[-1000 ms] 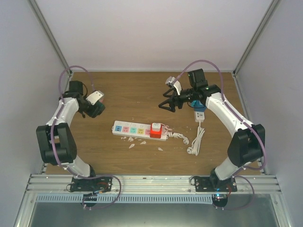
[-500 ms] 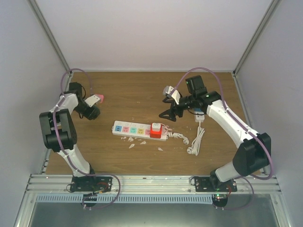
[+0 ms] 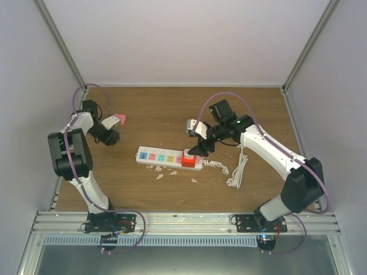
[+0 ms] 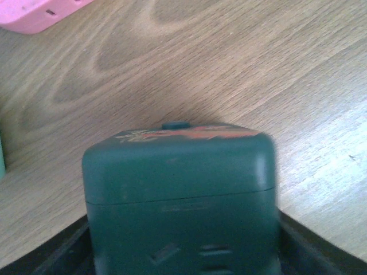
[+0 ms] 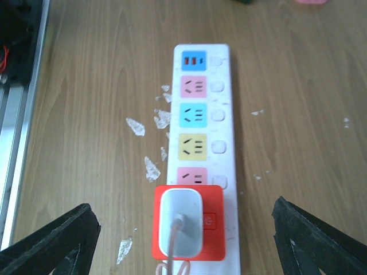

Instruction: Pull the plug off the socket

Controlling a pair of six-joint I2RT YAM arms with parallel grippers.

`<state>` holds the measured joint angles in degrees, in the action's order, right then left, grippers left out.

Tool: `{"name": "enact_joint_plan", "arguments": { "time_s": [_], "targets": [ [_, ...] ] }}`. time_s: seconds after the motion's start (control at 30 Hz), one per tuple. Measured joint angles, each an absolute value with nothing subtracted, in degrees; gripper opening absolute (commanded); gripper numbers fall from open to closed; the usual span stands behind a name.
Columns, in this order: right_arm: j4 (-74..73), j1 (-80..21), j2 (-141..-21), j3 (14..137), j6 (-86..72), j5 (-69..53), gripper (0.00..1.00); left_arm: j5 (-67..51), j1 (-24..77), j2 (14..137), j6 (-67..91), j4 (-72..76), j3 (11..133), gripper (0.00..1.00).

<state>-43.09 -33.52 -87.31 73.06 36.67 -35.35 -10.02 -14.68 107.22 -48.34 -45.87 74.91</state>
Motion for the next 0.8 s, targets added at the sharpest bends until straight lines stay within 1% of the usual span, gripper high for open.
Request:
{"name": "enact_joint_plan", "arguments": {
  "time_s": [0.1, 0.23, 0.4, 0.53, 0.7, 0.8],
  "targets": [
    [-43.7, -35.3, -88.2, 72.5, 37.5, -34.0, 0.82, -12.0, -14.7, 106.4, -49.3, -45.9, 74.9, 0.89],
    [-43.4, -36.0, -88.1, 69.9, 38.0, -32.8, 0.80, -16.2, -14.7, 101.5, -50.9, -46.0, 74.7, 0.93],
    [-41.8, -36.0, -87.5, 67.8, 37.9, -31.1, 0.77, -24.6, -12.8, 92.6, -53.5, -46.2, 73.9, 0.93],
    [-40.3, -36.0, -87.5, 67.2, 37.9, -29.3, 0.72, -34.7, -7.3, 85.5, -55.0, -46.0, 70.4, 0.92],
    [-38.3, -36.0, -87.5, 65.1, 38.2, -28.2, 0.63, -48.2, 1.3, 77.6, -56.1, -41.4, 59.5, 0.92],
    [-37.4, -36.0, -87.5, 64.0, 38.1, -28.0, 0.60, -53.4, 6.6, 73.8, -56.0, -35.9, 52.3, 0.92]
  ]
}}
